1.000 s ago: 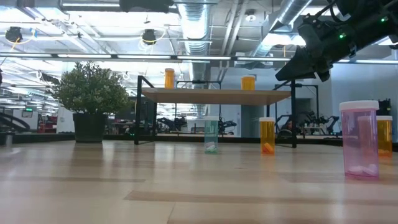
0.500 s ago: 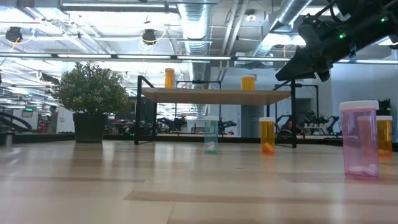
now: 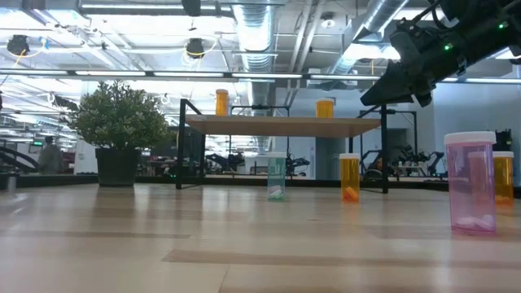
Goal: Pick and place medicine bottles onto shelf by color
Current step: Put the top left orange small pill bottle on the shelf
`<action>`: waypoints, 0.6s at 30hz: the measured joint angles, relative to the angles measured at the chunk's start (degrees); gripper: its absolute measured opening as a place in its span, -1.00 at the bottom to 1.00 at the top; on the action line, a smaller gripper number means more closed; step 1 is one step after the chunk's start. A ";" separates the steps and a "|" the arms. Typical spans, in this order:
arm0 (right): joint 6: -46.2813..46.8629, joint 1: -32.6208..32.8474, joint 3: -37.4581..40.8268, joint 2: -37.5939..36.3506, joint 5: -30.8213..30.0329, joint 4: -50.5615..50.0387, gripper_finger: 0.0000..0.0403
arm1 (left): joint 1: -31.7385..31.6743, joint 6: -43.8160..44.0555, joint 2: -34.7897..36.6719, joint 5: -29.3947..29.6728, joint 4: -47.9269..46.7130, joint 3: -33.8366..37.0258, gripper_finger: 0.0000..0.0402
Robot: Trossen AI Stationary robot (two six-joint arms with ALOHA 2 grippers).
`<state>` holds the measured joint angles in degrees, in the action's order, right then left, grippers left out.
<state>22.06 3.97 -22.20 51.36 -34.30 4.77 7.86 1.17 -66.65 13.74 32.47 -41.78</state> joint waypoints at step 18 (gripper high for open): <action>-0.01 0.00 -0.02 0.00 0.00 0.08 -0.62 | 0.00 -6.20 -4.83 -7.56 2.27 0.02 -0.32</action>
<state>22.05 3.97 -22.22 51.35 -34.30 4.86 7.86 -5.03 -71.48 6.17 34.73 -41.76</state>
